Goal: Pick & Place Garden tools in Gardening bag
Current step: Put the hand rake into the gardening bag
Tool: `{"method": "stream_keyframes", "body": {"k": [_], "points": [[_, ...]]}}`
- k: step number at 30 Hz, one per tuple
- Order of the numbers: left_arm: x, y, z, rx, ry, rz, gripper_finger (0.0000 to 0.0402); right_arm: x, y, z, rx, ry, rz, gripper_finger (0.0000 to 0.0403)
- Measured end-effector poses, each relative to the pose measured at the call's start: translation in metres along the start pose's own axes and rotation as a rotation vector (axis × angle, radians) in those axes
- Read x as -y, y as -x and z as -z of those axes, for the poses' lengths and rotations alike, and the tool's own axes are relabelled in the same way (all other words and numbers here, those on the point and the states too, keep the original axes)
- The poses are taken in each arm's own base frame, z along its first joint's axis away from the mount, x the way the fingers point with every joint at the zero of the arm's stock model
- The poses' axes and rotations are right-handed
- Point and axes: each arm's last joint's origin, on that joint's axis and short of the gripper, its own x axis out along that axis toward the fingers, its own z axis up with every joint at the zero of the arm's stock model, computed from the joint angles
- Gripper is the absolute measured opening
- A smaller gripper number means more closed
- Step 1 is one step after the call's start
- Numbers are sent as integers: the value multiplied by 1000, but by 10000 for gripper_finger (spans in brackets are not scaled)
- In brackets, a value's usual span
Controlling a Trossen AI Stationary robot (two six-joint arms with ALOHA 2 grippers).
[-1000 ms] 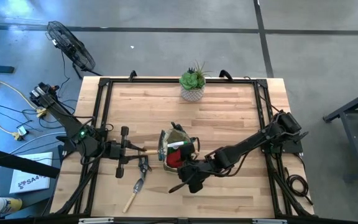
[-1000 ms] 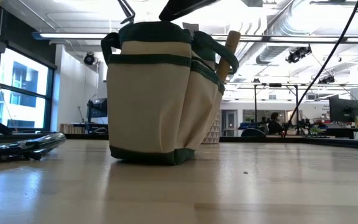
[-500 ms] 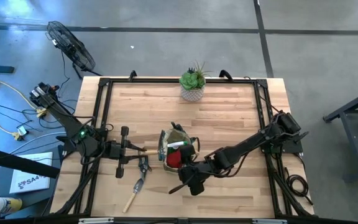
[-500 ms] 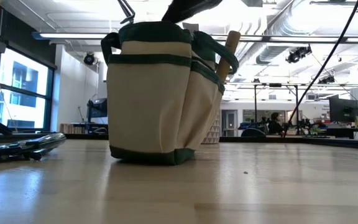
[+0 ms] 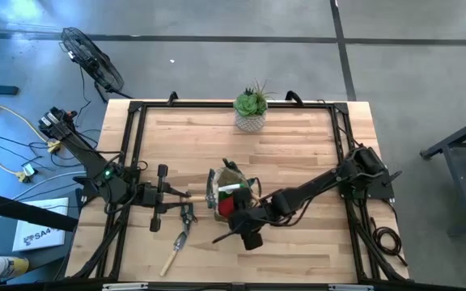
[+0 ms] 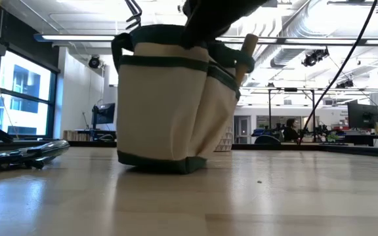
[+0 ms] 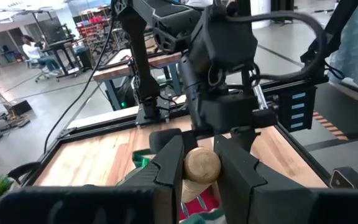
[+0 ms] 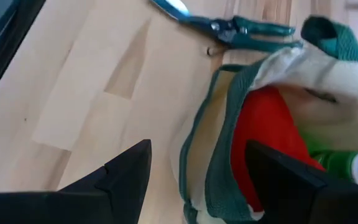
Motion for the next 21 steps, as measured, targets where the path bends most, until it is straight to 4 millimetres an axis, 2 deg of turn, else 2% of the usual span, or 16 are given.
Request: {"method": "stream_keyframes", "body": {"k": [5,9,13,19,21], "points": [[0,0,0,0,2,0,64,5,-2,4,-39,-60,1,248],[0,0,0,-1,2,1,64,4,-2,4,-39,-70,1,226],[0,0,1,-5,-2,5,64,1,-1,7,-68,-61,-1,168],[1,0,2,-18,-4,15,64,-5,1,14,-135,-31,-1,30],[0,0,3,-23,23,-16,64,-7,2,14,-138,-25,0,11]]}}
